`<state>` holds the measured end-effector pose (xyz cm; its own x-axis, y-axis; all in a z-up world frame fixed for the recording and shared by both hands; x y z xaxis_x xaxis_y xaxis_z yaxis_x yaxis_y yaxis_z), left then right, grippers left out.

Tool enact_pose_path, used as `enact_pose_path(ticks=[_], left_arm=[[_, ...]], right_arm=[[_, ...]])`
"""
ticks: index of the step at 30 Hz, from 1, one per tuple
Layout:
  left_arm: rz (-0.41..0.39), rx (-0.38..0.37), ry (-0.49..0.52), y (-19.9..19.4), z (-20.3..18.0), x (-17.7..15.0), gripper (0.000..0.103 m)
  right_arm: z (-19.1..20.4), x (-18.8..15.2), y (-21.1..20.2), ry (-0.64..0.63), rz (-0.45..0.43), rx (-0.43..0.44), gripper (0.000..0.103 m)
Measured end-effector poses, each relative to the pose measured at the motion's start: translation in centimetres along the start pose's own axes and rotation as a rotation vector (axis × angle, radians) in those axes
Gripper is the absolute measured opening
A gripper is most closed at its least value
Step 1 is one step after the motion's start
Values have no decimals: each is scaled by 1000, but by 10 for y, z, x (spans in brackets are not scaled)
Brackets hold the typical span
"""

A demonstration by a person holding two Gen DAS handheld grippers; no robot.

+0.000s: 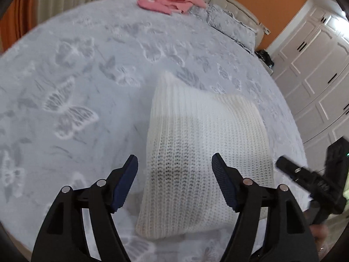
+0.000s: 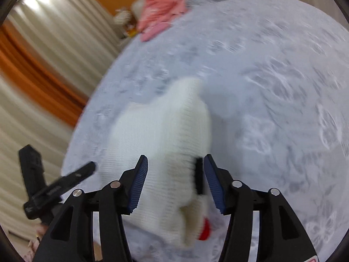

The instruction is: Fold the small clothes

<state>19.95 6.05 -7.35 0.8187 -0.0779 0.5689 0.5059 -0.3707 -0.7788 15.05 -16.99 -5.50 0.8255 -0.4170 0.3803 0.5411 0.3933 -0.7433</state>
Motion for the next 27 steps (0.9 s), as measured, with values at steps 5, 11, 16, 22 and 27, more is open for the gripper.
enact_pose_path(ticks=[5,11,16,22,27], left_arm=[[140,166,115,31,-3,-12,68],[186,170,89,32,0,-23,68],[221,181,110,38,-4,-29,69],[235,195,120,41,-4,-32,73],[240,196,118,43,-6,-34,73]], right_arm=[[-17,-12,51,-38,155,-178,7],[14,-5,17,-95,89,-190,10],[-10,-17,31,-67,120,-250,10],[-12,-20,44,-119,154,-272,23],[-25,-8,62,-90,173,-270,15]])
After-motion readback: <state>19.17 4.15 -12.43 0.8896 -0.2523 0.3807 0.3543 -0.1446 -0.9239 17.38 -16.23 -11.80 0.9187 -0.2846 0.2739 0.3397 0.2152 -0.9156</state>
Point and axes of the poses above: each gripper's, at about its wrist camera, not at the fingertips, and y roughly the way its jaws point, z to its left, x to its top, the point moved 7 cm from there along y, roughly the way its jaws point, and after that the axes turned 12 degrees about y, right-handed, at the moved point
